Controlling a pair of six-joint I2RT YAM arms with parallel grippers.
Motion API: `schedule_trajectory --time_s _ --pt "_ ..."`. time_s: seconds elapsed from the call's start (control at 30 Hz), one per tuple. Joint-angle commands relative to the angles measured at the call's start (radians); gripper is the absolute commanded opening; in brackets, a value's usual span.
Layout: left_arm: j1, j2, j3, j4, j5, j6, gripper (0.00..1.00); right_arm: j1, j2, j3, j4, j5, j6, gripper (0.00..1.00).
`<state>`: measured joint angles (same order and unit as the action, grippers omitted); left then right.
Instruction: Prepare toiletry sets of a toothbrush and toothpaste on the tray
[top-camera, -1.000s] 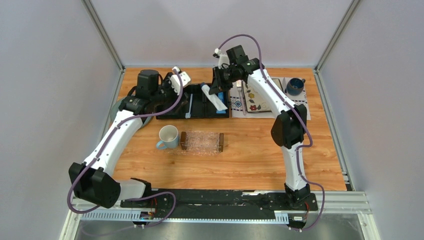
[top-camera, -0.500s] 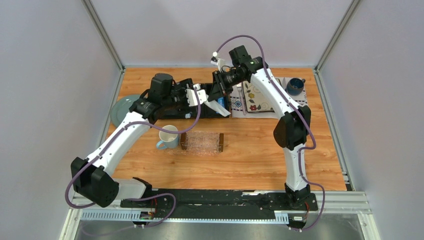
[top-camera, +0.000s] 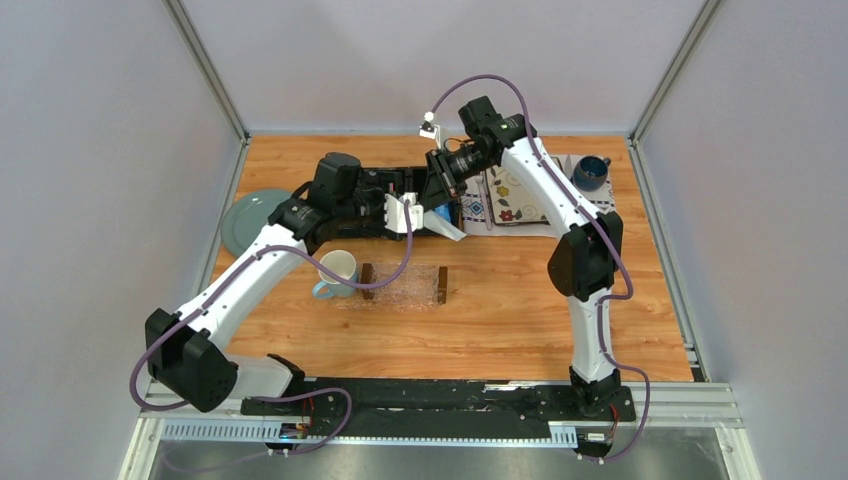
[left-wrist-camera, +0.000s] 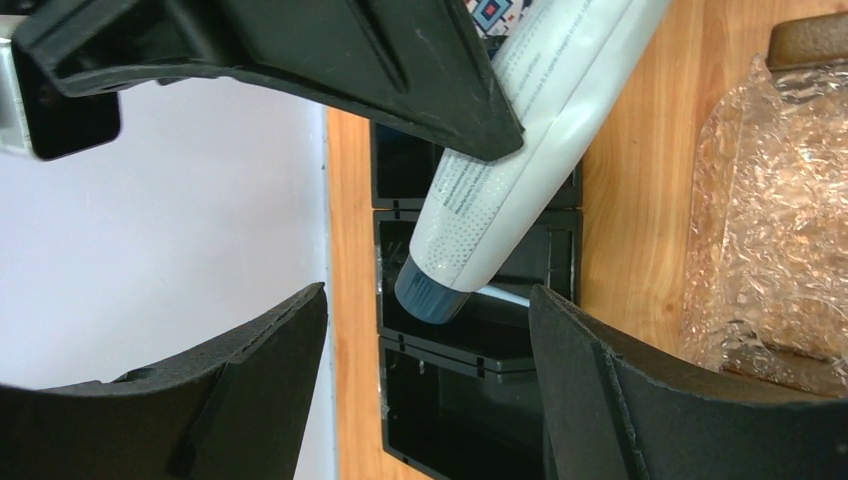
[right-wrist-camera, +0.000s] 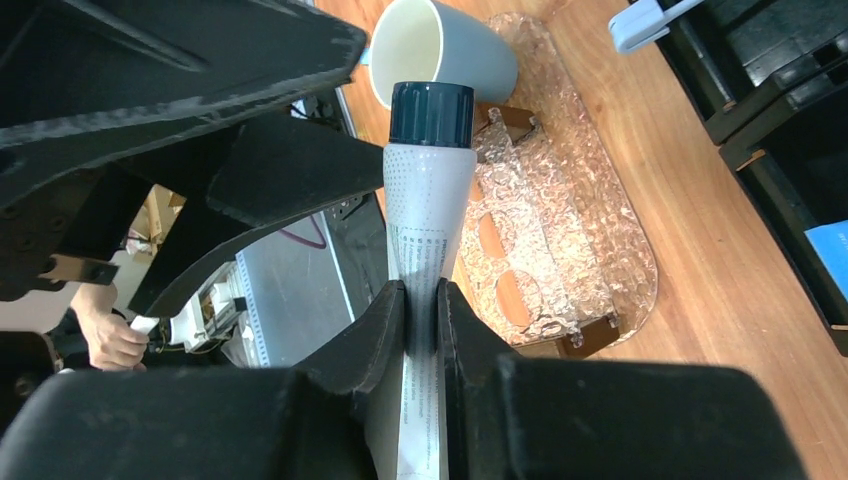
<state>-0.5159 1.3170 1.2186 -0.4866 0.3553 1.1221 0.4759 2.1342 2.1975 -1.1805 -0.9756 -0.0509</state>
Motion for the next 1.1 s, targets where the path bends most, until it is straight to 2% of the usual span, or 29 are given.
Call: schedule_trajectory --time_s 0.0,0.37,0.57,0.67,0.7,0.93,1.03,1.07 --pt "-0.013 0.019 0.036 -0.035 0.008 0.088 0.81 0.009 -0.08 0.002 -0.027 -0.075 -0.033 0.0" --pt "-0.036 0.056 0.038 -0.027 0.004 0.11 0.8 0.026 -0.082 -0.013 -0.048 -0.118 -0.059 0.0" --pt "-0.052 0.065 0.027 -0.033 0.013 0.116 0.75 0.032 -0.076 -0.009 -0.059 -0.138 -0.066 0.0" --pt "-0.059 0.07 0.021 -0.032 0.01 0.116 0.69 0.033 -0.076 -0.004 -0.064 -0.14 -0.069 0.0" --pt "-0.059 0.068 0.019 -0.033 0.007 0.116 0.61 0.033 -0.076 -0.004 -0.065 -0.141 -0.07 0.0" --pt "-0.065 0.044 -0.002 -0.044 0.01 0.094 0.33 0.033 -0.086 -0.016 -0.067 -0.126 -0.078 0.01" --pt "-0.065 0.022 -0.02 -0.047 0.002 0.081 0.14 0.032 -0.097 -0.021 -0.064 -0.114 -0.078 0.06" --pt "-0.065 0.015 -0.025 -0.044 0.002 0.068 0.0 0.033 -0.106 -0.021 -0.065 -0.11 -0.078 0.08"
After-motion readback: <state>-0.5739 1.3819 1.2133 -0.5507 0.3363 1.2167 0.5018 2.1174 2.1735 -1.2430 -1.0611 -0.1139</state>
